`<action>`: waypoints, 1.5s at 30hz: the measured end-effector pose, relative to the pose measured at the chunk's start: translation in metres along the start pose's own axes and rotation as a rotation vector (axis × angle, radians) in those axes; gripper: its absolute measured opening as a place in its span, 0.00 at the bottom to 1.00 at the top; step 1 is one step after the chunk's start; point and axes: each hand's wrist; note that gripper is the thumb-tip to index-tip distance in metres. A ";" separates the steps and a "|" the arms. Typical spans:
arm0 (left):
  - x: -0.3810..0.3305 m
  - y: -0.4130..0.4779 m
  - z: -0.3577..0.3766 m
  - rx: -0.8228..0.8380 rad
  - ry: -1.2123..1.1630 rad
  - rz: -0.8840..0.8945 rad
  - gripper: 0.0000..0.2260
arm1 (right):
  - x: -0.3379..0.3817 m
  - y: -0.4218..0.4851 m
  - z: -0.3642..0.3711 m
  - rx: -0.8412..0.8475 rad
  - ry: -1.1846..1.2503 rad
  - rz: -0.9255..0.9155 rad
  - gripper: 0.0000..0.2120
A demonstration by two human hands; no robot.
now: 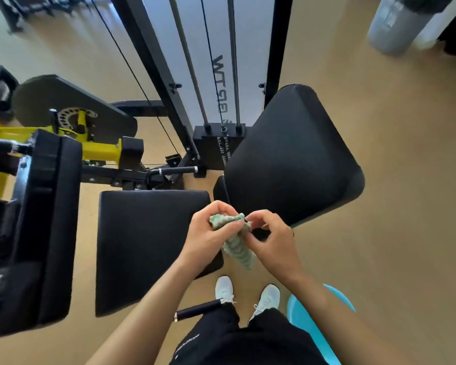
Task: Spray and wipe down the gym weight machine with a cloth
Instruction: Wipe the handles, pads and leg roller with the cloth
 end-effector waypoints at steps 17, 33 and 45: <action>-0.021 0.124 0.018 0.046 0.160 0.199 0.14 | 0.017 0.023 -0.085 -0.424 -0.263 0.057 0.09; -0.021 0.144 0.106 0.034 0.328 0.713 0.12 | -0.014 0.070 -0.113 -0.758 -0.050 0.175 0.06; -0.042 0.220 0.126 0.123 0.732 0.919 0.24 | -0.032 0.067 -0.107 -0.844 0.319 0.186 0.11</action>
Point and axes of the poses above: each hand's wrist, its own y-axis towards the middle knuckle, its own z-axis out of the palm, x = y × z, and after that the axes turned 9 degrees about -z, right-handed
